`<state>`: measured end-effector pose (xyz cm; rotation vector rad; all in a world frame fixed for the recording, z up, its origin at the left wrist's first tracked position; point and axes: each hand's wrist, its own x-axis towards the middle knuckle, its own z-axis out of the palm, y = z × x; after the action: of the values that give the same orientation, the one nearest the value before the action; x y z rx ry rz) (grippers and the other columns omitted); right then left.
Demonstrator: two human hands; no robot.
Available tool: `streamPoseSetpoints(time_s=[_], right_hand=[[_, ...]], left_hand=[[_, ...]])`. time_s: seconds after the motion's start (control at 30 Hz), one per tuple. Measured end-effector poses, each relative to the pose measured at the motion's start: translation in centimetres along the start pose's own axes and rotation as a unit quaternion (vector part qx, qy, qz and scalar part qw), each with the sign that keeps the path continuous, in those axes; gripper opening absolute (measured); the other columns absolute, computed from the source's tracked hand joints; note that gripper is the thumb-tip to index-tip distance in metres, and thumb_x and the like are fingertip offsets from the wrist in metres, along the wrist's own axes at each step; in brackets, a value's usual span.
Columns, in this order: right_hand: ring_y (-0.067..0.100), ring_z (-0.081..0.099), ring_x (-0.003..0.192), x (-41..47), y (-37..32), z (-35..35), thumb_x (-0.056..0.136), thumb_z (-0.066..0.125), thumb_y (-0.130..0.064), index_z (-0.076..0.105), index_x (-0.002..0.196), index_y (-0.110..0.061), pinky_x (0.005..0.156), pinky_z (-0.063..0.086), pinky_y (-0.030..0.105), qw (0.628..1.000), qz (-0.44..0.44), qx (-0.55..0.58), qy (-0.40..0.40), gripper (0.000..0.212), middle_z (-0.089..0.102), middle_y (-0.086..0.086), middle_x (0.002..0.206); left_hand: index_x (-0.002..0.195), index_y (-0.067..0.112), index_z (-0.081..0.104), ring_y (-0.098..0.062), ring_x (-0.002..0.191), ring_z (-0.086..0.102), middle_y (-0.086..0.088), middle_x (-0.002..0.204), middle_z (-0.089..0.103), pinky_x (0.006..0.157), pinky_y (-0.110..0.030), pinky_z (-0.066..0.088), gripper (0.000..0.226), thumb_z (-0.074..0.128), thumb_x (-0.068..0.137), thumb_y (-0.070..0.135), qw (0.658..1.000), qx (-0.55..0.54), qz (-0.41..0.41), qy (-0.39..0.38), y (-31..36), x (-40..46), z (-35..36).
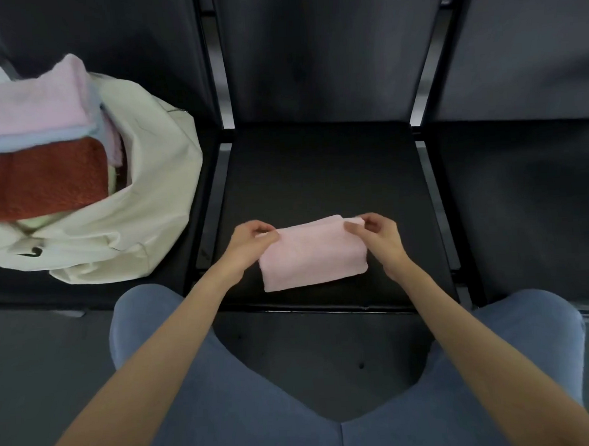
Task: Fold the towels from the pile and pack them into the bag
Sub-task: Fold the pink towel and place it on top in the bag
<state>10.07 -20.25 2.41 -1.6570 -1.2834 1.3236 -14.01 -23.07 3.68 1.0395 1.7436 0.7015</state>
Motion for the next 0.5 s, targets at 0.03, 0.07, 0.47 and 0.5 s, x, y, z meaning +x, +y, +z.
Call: streamPoseSetpoints(time_s=[0.03, 0.07, 0.47, 0.5], right_hand=[[0.009, 0.059, 0.094, 0.5, 0.0, 0.4, 0.084, 0.071, -0.024, 0.062, 0.113, -0.01, 0.072, 0.044, 0.019, 1.0, 0.014, 0.008, 0.008, 0.034, 0.063, -0.003, 0.102], [0.009, 0.058, 0.096, 0.9, 0.0, 0.7, 0.083, 0.072, -0.024, 0.059, 0.117, -0.01, 0.073, 0.043, 0.018, 1.0, 0.024, 0.014, 0.011, 0.039, 0.061, -0.004, 0.105], [0.015, 0.056, 0.103, 2.5, 2.1, 3.6, 0.086, 0.067, -0.016, 0.057, 0.119, -0.012, 0.081, 0.041, 0.018, 0.989, -0.032, -0.115, 0.082, 0.034, 0.052, -0.002, 0.112], [0.015, 0.054, 0.103, 2.5, 2.3, 4.0, 0.086, 0.066, -0.018, 0.055, 0.12, -0.013, 0.082, 0.041, 0.02, 0.989, -0.019, -0.114, 0.092, 0.036, 0.048, -0.002, 0.115]], left_hand=[[0.106, 0.016, 0.064, -0.016, 0.104, 0.055, -0.002, 0.11, 0.059, 0.086, -0.03, 0.049, 0.019, 0.064, 0.087, 0.017, 0.999, -0.019, -0.02, 0.02, -0.1, 0.5, 0.1], [0.109, 0.016, 0.062, -0.019, 0.106, 0.055, -0.003, 0.113, 0.058, 0.088, -0.033, 0.05, 0.022, 0.065, 0.087, 0.017, 0.998, -0.04, -0.036, 0.038, -0.3, 0.9, 0.3], [0.132, 0.012, 0.046, -0.023, 0.112, 0.054, -0.006, 0.125, 0.052, 0.095, -0.04, 0.049, 0.07, 0.077, 0.073, 0.035, 0.988, 0.057, -0.046, 0.135, -3.8, 0.8, 2.4], [0.127, 0.012, 0.05, -0.025, 0.111, 0.054, -0.008, 0.122, 0.053, 0.094, -0.045, 0.05, 0.071, 0.076, 0.07, 0.045, 0.985, 0.089, -0.061, 0.138, -4.1, 0.7, 2.6]])
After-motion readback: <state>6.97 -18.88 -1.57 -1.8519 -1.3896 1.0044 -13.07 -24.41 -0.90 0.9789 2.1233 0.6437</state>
